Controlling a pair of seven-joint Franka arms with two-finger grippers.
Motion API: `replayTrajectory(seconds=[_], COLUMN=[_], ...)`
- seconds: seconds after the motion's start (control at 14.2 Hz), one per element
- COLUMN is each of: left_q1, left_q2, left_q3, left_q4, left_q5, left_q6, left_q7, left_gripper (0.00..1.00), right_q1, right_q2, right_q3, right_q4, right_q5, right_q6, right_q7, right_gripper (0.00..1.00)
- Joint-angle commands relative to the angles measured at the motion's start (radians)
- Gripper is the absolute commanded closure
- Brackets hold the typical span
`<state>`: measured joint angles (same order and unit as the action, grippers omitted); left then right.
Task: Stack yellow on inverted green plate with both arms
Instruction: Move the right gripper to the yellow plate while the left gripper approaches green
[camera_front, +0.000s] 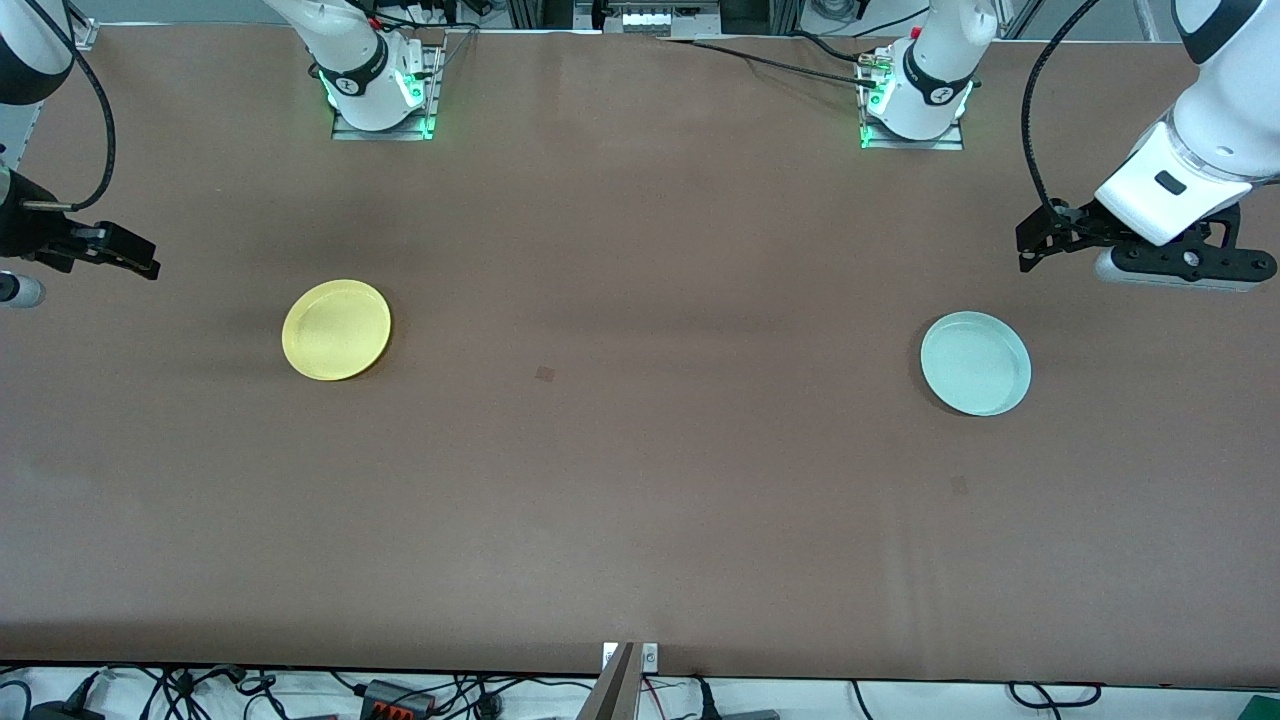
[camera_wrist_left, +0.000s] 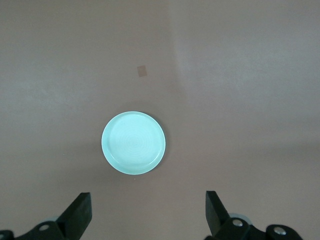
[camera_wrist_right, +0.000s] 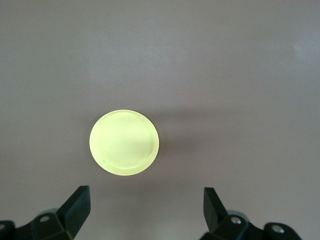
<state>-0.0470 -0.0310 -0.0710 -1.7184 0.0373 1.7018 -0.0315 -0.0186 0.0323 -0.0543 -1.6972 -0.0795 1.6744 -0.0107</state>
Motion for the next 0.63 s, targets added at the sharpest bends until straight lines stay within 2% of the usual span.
replayTrajectory(seconds=[0.0, 0.56], left_q1=[-0.001, 0.001], left_q2=[0.006, 0.010], left_q3=[-0.001, 0.000], left_q4=[0.028, 0.030], left_q5=[-0.004, -0.005], left_q6=[-0.027, -0.028], left_q7=[0.018, 0.007], left_gripper=[0.00, 0.00], right_q1=[-0.006, -0.007], right_q2=[-0.025, -0.023], right_q3=[0.004, 0.004], right_q4=[-0.021, -0.019], right_q5=[0.017, 0.017], right_q6=[-0.007, -0.007], right_q7=[0.003, -0.008], right_gripper=[0.00, 0.00])
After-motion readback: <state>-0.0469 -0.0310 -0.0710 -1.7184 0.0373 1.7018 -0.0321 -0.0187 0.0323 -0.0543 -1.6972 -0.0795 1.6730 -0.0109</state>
